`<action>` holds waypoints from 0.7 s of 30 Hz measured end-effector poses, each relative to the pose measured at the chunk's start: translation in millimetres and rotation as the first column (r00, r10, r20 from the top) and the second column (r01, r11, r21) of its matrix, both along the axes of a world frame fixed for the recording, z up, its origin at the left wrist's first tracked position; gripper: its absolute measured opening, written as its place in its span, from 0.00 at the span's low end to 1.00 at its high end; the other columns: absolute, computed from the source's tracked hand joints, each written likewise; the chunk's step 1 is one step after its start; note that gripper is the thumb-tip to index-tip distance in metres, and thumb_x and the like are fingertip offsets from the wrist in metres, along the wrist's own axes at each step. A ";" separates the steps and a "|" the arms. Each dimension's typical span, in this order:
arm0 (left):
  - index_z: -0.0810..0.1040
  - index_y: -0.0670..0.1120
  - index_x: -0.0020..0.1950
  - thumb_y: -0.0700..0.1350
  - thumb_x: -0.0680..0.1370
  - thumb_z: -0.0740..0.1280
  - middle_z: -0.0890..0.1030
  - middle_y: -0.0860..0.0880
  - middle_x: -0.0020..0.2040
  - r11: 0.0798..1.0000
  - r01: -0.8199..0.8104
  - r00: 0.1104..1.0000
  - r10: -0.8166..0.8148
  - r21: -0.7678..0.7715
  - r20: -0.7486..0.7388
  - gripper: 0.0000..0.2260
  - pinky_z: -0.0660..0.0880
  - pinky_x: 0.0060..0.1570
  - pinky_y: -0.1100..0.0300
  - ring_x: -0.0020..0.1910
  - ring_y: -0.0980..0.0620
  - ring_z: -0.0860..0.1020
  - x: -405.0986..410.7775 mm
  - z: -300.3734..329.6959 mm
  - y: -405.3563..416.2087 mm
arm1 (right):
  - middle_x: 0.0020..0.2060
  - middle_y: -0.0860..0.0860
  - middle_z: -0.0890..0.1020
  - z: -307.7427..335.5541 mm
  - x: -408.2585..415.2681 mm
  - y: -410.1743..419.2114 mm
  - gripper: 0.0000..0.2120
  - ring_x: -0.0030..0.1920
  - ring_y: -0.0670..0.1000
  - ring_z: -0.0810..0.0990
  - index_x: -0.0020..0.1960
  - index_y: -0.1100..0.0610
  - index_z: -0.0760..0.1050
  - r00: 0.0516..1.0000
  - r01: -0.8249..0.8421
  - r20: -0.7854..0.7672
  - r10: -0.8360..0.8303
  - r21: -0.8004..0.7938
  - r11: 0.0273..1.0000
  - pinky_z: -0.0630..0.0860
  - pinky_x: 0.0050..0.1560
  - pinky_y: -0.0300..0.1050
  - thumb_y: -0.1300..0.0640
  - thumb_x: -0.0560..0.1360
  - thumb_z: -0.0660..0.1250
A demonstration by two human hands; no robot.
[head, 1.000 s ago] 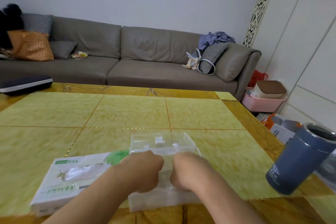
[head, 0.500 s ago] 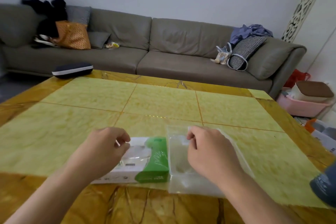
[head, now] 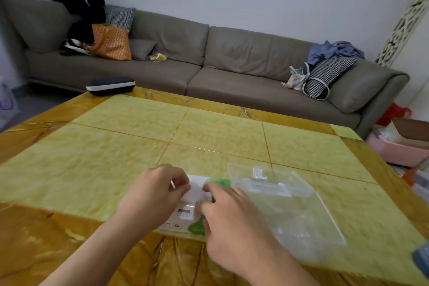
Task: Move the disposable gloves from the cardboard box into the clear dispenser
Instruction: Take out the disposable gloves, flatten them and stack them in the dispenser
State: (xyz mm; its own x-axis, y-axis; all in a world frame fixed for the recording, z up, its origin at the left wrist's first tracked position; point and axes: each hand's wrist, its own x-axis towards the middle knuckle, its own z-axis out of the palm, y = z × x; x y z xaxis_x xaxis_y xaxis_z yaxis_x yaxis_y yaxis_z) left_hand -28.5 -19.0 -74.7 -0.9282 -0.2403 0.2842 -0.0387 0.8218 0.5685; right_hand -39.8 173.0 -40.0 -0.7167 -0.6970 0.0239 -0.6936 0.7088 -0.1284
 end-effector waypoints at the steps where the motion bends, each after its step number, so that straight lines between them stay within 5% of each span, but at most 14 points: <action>1: 0.82 0.56 0.41 0.50 0.78 0.72 0.80 0.59 0.40 1.000 0.010 1.000 -0.010 0.018 -0.016 0.06 0.77 0.41 0.57 0.39 0.60 0.78 0.0 -0.4 0.8 | 0.68 0.49 0.69 -0.7 0.0 0.3 0.12 0.67 0.55 0.69 0.63 0.50 0.80 1.000 0.009 0.005 -0.009 -0.008 1.000 0.73 0.66 0.52 0.57 0.81 0.67; 7: 0.83 0.56 0.42 0.46 0.79 0.73 0.79 0.59 0.42 0.991 0.111 0.988 -0.102 0.070 -0.115 0.07 0.78 0.42 0.53 0.40 0.58 0.79 -4.0 -5.2 15.1 | 0.72 0.49 0.64 -4.8 -1.2 -0.1 0.12 0.69 0.55 0.71 0.63 0.51 0.83 0.999 0.038 0.038 -0.037 -0.023 0.999 0.75 0.67 0.54 0.57 0.81 0.70; 11: 0.83 0.56 0.43 0.45 0.80 0.72 0.80 0.57 0.42 0.973 0.169 0.974 -0.142 0.155 -0.176 0.07 0.78 0.44 0.56 0.44 0.56 0.80 -5.9 0.3 27.5 | 0.71 0.48 0.62 -4.3 -2.3 0.5 0.08 0.58 0.54 0.76 0.58 0.52 0.82 0.999 0.031 0.028 -0.029 -0.064 0.997 0.77 0.53 0.50 0.57 0.80 0.68; 13: 0.83 0.56 0.43 0.44 0.80 0.72 0.82 0.57 0.43 0.952 0.162 0.972 -0.109 0.261 -0.207 0.08 0.78 0.44 0.61 0.46 0.57 0.81 -4.8 10.1 33.1 | 0.72 0.48 0.59 -5.0 -1.9 1.6 0.08 0.59 0.53 0.76 0.57 0.50 0.82 0.999 0.024 0.030 -0.021 -0.094 0.995 0.79 0.54 0.51 0.57 0.80 0.67; 16: 0.83 0.53 0.47 0.47 0.81 0.71 0.84 0.54 0.42 0.852 0.168 0.963 -0.034 0.496 -0.268 0.04 0.80 0.44 0.56 0.43 0.55 0.82 -1.3 32.6 36.0 | 0.74 0.47 0.57 -6.6 -1.3 1.0 0.10 0.63 0.53 0.74 0.60 0.50 0.80 0.998 0.033 0.053 -0.027 -0.109 0.994 0.80 0.58 0.53 0.56 0.81 0.65; 21: 0.82 0.48 0.48 0.49 0.80 0.69 0.81 0.50 0.40 0.575 0.247 0.952 0.007 0.780 -0.307 0.06 0.75 0.46 0.55 0.39 0.49 0.75 10.4 55.7 30.0 | 0.65 0.41 0.65 4.5 -4.1 5.1 0.11 0.54 0.49 0.78 0.57 0.47 0.75 0.983 0.135 0.155 -0.099 -0.243 0.961 0.81 0.52 0.51 0.59 0.78 0.64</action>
